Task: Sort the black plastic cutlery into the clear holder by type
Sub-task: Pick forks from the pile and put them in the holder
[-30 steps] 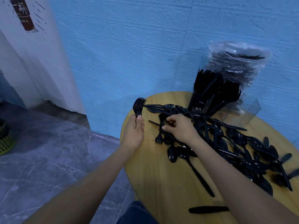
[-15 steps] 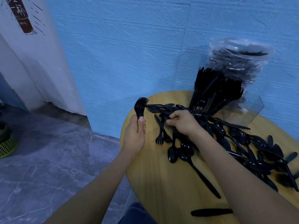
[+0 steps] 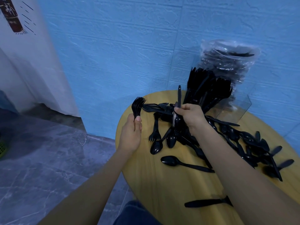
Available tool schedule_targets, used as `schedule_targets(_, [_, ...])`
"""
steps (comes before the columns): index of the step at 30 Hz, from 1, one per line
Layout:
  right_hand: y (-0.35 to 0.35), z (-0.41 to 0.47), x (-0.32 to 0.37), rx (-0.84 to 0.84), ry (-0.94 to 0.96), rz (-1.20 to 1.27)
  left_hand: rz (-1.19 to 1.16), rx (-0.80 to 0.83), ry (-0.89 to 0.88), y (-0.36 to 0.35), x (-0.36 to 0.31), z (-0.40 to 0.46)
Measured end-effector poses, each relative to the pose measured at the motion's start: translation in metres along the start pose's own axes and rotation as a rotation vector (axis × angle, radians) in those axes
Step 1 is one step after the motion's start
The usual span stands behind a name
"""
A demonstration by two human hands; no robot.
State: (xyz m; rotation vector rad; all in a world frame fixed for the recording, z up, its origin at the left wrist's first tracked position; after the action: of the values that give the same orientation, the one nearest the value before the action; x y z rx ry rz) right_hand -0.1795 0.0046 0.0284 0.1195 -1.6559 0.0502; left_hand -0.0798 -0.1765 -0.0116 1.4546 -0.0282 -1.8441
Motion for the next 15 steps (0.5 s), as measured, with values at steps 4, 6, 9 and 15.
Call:
schedule_targets(4, [0.021,-0.004,-0.001,-0.012,-0.029,-0.292,-0.018,0.017,-0.005,-0.002,0.001,0.0])
schedule_targets(6, [0.034,-0.002,-0.002,-0.076,-0.038,-0.454,-0.029,0.02,0.001,-0.003,0.001,0.0])
schedule_targets(9, [0.041,-0.004,0.002,-0.187,0.028,-0.805,-0.03,0.024,0.009,-0.004,0.002,0.001])
schedule_targets(15, [-0.033,-0.021,-0.002,0.164,0.451,-0.884,-0.006,0.018,0.002,-0.003,0.001,0.001])
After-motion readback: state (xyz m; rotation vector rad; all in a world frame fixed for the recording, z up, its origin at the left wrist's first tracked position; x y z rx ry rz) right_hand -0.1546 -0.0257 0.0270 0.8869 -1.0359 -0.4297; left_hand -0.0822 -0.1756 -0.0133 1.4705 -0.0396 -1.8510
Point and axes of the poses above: each hand's wrist, its own z-axis towards the middle knuckle, its own y-axis out of the back of the hand, x = y × z, the point moved 6 cm from there along z, towards the middle knuckle, and after that the axes turned 9 degrees about z, right-handed, at the moved point
